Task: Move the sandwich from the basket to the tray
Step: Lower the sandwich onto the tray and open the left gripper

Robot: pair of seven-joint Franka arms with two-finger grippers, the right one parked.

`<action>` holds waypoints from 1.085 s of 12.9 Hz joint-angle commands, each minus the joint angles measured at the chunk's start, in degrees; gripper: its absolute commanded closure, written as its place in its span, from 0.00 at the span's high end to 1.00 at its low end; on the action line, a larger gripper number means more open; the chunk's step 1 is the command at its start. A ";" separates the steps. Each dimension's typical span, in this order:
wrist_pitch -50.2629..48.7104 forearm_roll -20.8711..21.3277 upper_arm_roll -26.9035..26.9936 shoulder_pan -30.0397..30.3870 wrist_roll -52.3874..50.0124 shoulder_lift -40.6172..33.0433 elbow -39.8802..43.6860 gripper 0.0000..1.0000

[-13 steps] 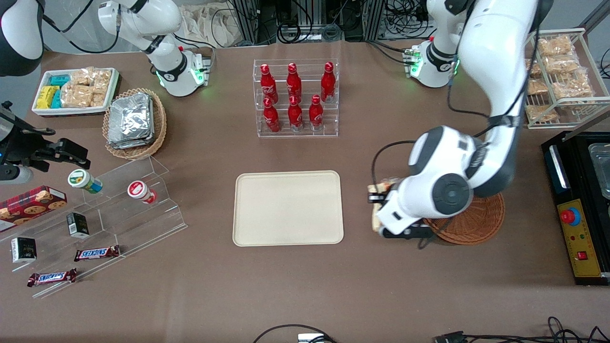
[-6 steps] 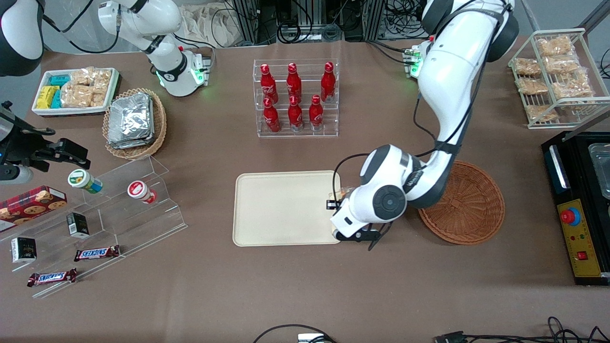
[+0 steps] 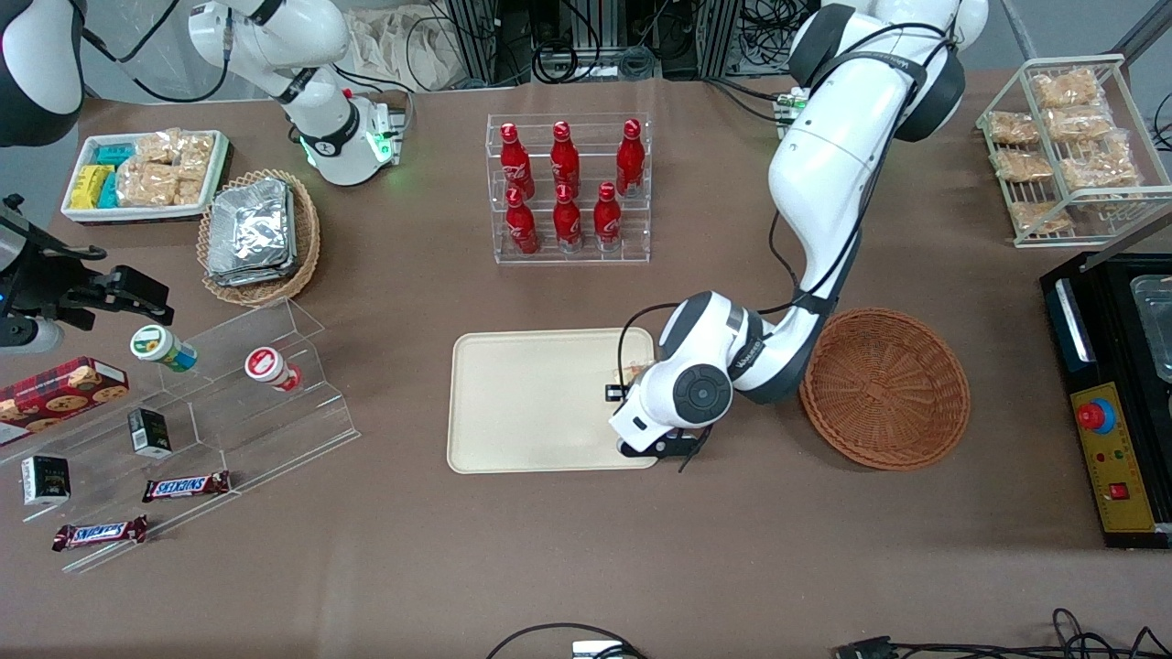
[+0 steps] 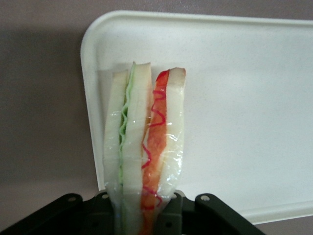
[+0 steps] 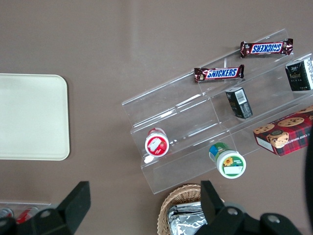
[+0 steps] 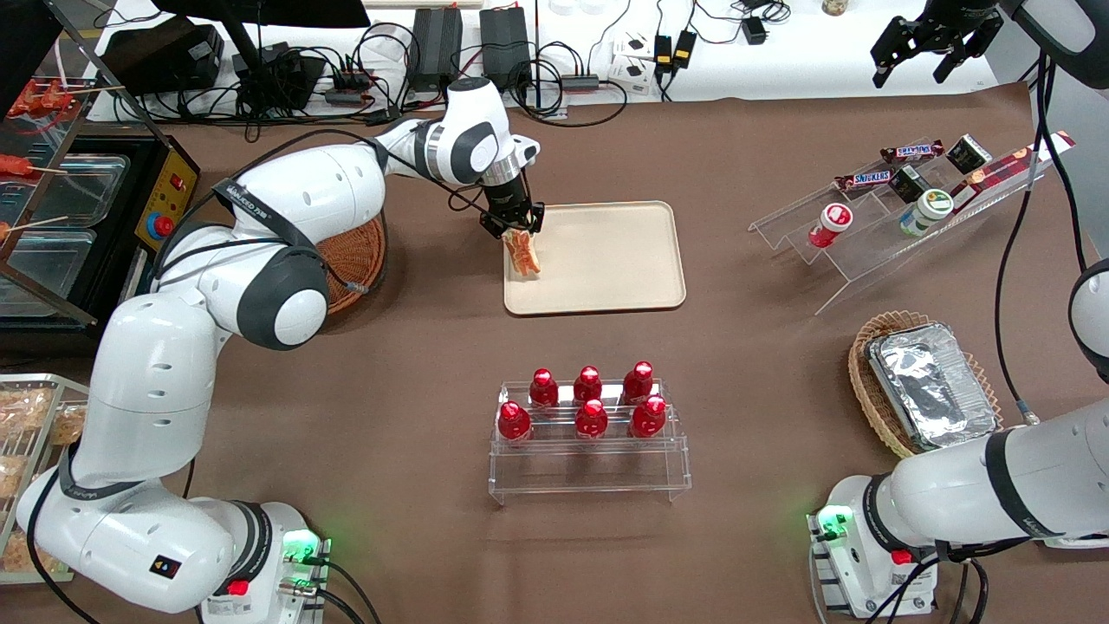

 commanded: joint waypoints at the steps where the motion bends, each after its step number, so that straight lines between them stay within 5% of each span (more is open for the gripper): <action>1: -0.17 -0.09 0.47 -0.82 -1.00 1.07 2.01 0.12; 2: -0.17 -0.09 0.56 -0.82 -1.09 1.16 2.01 0.23; 3: -0.26 -0.09 0.56 -0.82 -1.27 1.25 2.01 0.74; 4: 0.00 0.17 0.56 -0.90 -1.27 1.16 2.01 1.00; 11: -0.52 -0.70 0.65 0.93 -1.53 -1.99 2.44 1.00; 14: -9.28 -0.62 0.65 5.06 -1.44 -9.10 2.45 1.00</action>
